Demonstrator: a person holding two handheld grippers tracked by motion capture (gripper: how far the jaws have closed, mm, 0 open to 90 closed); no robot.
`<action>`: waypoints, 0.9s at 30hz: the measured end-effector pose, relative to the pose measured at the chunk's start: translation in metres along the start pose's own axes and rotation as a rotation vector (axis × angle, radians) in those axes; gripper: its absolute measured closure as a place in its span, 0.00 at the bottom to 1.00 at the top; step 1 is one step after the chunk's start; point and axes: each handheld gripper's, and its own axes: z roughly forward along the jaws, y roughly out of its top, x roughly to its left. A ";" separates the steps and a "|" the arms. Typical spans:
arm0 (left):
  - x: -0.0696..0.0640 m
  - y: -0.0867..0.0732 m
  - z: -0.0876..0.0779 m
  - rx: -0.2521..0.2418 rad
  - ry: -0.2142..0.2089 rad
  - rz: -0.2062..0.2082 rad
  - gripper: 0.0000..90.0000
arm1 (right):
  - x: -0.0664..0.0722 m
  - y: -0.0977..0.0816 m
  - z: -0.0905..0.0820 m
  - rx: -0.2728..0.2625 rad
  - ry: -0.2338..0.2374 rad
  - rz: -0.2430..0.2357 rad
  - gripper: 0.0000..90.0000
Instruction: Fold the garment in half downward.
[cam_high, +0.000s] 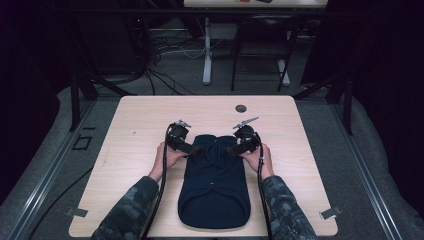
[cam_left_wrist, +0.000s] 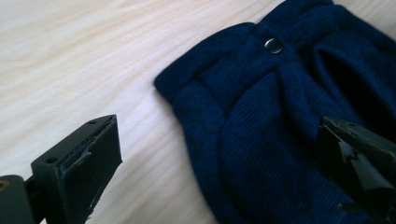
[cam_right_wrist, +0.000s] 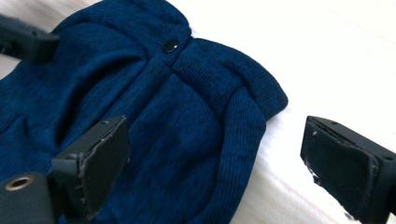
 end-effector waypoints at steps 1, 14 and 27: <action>-0.001 0.001 0.003 0.006 0.008 0.000 0.01 | -0.001 0.001 0.002 0.004 -0.002 0.002 0.09; -0.004 0.004 0.020 0.083 0.094 0.078 0.15 | -0.013 -0.004 0.023 0.074 0.004 0.051 0.39; -0.017 -0.001 0.019 0.053 0.112 0.131 0.38 | -0.001 -0.007 0.024 0.044 -0.016 -0.030 0.65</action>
